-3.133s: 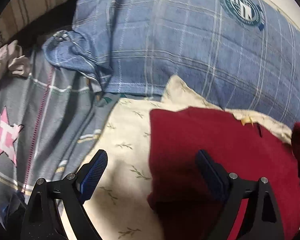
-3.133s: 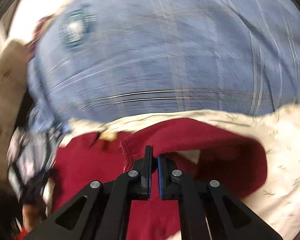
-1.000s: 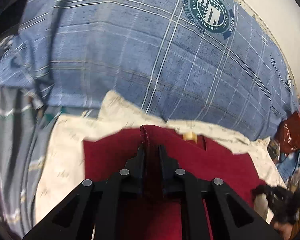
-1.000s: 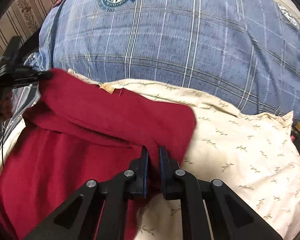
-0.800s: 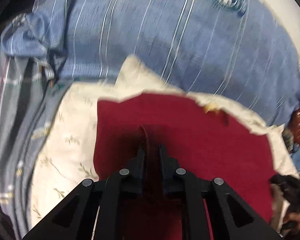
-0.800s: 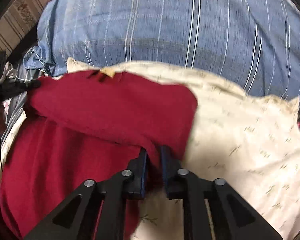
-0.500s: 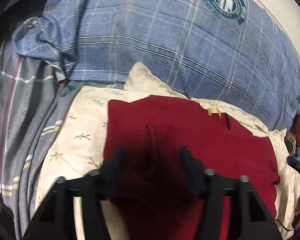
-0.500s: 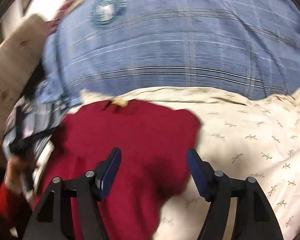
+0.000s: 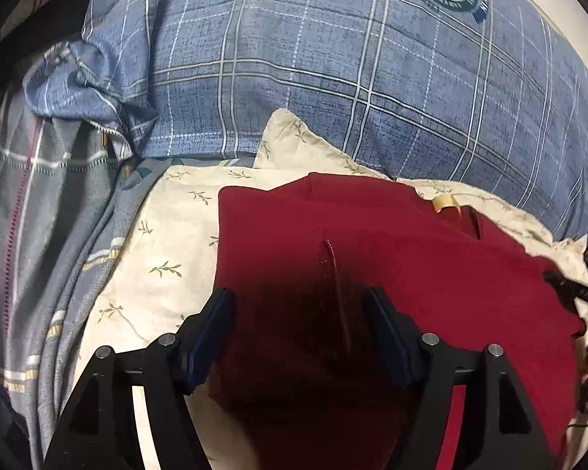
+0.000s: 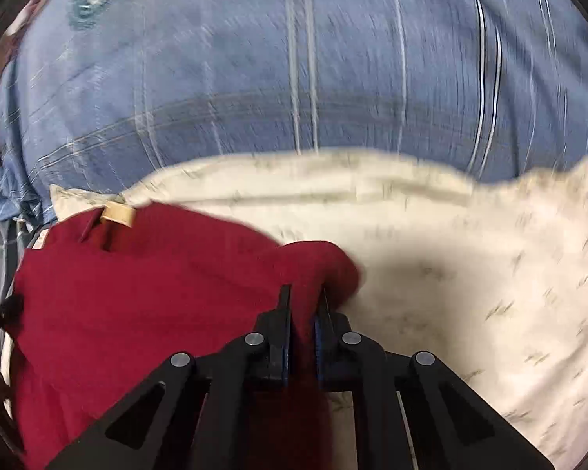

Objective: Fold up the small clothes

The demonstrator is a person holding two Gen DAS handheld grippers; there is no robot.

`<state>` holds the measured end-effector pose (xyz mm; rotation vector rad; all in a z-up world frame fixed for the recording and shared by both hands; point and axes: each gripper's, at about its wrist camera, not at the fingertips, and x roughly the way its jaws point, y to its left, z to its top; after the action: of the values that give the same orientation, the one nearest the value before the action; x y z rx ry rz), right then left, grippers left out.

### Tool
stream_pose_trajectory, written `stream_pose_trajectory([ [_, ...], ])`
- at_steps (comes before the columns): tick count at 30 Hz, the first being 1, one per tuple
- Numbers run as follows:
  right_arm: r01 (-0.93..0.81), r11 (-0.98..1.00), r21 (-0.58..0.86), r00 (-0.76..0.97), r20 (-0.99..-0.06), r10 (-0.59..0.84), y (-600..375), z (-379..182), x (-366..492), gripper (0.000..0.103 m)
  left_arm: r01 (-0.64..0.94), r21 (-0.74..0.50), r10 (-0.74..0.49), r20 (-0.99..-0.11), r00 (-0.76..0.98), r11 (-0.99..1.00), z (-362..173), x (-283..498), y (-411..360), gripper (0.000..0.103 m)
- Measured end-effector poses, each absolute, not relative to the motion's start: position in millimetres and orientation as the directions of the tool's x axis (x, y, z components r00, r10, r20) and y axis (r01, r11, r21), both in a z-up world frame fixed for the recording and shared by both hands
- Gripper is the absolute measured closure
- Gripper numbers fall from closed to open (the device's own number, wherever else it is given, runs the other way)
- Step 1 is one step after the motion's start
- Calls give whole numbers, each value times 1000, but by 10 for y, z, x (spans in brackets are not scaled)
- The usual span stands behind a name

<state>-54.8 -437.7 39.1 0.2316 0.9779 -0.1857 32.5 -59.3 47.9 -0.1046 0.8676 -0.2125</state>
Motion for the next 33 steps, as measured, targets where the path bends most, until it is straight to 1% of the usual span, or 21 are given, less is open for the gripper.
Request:
stream_pose_trajectory([
  [1,271,954,127,557,-829,-48,-4400,408,-589,92,142,-175,-225,-745,628,974,478,318,-594,32],
  [3,309,940,147,571,-819,-60,-4430,535,-699,79,138,-179,-226,-745,627,974,476,313,-582,33],
  [5,326,936,136,587,-805,-87,-4407,697,-832,74,137,-179,-225,-746,627,974,475,312,-581,32],
  [8,245,961,125,625,-779,-58,-4193,908,-1018,68,137,-163,-213,-745,632,977,477,297,-601,32],
  [11,158,981,115,613,-790,-6,-3966,898,-1060,68,136,-156,-207,-745,634,978,478,284,-610,32],
  [14,103,989,106,578,-816,27,-3810,743,-1015,70,137,-155,-207,-745,634,978,477,278,-612,32],
  [17,119,990,75,532,-847,0,-3817,513,-971,70,141,-147,-203,-746,634,979,473,279,-617,32],
  [21,125,988,89,543,-840,7,-3861,545,-998,70,141,-131,-192,-749,634,981,470,284,-638,32],
  [26,93,988,122,588,-807,45,-3749,741,-917,57,143,-122,-185,-749,636,982,467,285,-655,31],
  [33,58,989,137,567,-820,80,-3513,591,-443,57,144,-121,-185,-750,635,982,466,289,-652,29],
])
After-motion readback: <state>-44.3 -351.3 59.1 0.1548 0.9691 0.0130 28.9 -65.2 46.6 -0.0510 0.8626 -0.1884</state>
